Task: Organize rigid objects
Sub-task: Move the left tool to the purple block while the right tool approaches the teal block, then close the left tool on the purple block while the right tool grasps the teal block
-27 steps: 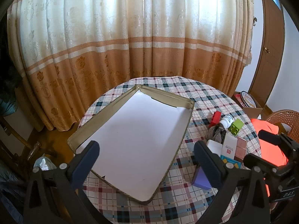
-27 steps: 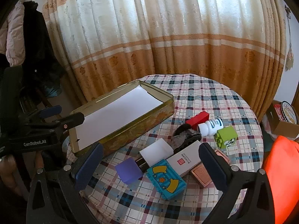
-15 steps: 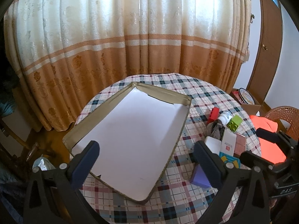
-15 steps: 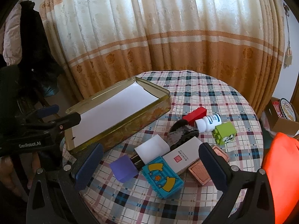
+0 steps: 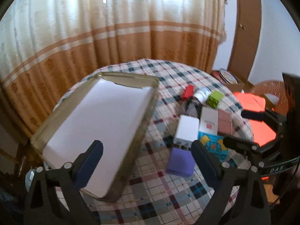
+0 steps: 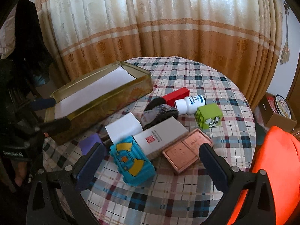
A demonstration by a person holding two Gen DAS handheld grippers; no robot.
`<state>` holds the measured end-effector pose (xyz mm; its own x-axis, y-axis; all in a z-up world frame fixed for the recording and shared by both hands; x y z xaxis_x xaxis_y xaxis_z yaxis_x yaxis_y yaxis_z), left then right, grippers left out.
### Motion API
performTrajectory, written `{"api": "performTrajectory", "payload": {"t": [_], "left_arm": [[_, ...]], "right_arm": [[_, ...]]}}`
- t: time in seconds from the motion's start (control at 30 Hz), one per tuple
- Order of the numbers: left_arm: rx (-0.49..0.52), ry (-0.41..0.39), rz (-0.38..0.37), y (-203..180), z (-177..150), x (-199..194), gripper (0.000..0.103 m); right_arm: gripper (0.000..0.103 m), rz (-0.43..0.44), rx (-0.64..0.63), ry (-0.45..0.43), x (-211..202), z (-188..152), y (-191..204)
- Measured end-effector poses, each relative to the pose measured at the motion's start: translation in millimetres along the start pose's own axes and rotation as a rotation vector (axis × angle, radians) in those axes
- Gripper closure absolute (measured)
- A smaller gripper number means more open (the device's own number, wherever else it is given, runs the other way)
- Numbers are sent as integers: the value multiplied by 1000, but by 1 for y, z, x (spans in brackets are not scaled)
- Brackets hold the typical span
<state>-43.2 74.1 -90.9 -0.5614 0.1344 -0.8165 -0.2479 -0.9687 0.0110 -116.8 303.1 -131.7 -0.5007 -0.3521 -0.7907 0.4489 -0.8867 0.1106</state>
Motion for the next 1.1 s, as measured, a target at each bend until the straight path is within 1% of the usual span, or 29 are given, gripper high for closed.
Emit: {"api": "performTrajectory", "payload": {"t": [0.03,0.07,0.1,0.13,0.17,0.23,0.27,0.3,0.37,0.43,0.47,0.53,0.6,0.67,0.73,0.77,0.8,0.83,0.87,0.93,0.97,1.03,1.1], "left_arm": [[5,8,-1,-1,-1,2,17],[12,19,-1,-3,-2,5,24],[18,27,-3,-5,-4,8,27],[24,37,-6,-7,-5,11,29],[30,29,3,-7,-6,11,29],[35,27,-1,-9,-6,10,29],[36,28,-4,-10,-6,9,34],[41,24,-14,-12,-5,6,36],[62,5,-16,-16,-4,3,36],[75,10,-18,-21,-4,5,38],[77,14,-19,-22,-4,7,46],[85,25,-23,-26,-5,10,54],[93,32,-24,-28,-6,14,54],[87,60,-60,-31,-9,22,54],[69,97,-79,-31,-14,33,54],[57,102,-88,-30,-15,36,53],[43,126,-91,-27,-16,42,52],[35,132,-94,-25,-18,44,52],[34,132,-96,-25,-19,46,52],[41,128,-101,-27,-20,47,52],[38,128,-108,-27,-21,48,54],[20,127,-127,-26,-21,49,58],[23,123,-125,-25,-21,49,61]], "right_arm": [[2,3,-3,4,1,-3,0],[5,4,-5,9,2,-5,0],[7,2,-8,11,4,-8,1],[13,-1,-12,15,6,-9,1],[18,-5,-20,27,10,-13,2],[20,0,-29,45,15,-18,5],[20,4,-32,48,17,-19,7],[20,7,-34,48,17,-20,8],[20,26,-53,44,18,-20,13],[22,31,-65,43,19,-21,16],[26,33,-66,46,21,-22,16],[28,35,-67,52,24,-23,16],[29,34,-68,55,26,-23,17],[30,36,-65,57,29,-23,17],[31,35,-66,50,31,-21,19],[36,34,-70,50,32,-21,21],[38,33,-75,48,34,-20,23],[42,29,-76,50,36,-20,24],[46,31,-75,61,40,-21,25],[49,40,-80,70,43,-24,27],[52,41,-81,69,43,-24,28],[53,43,-78,65,43,-25,28],[53,43,-82,56,40,-24,28]]}}
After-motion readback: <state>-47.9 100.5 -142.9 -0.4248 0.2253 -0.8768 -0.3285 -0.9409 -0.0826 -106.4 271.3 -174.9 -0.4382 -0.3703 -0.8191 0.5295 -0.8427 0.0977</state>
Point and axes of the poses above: each gripper's, at about its wrist camera, not at the fingertips, and x roughly the way its jaws point, y to its left, z to its top, the point moved 6 cm from there along x, roughly the way its jaws point, and after that the axes turned 10 degrees about y, right-handed, at the moved point
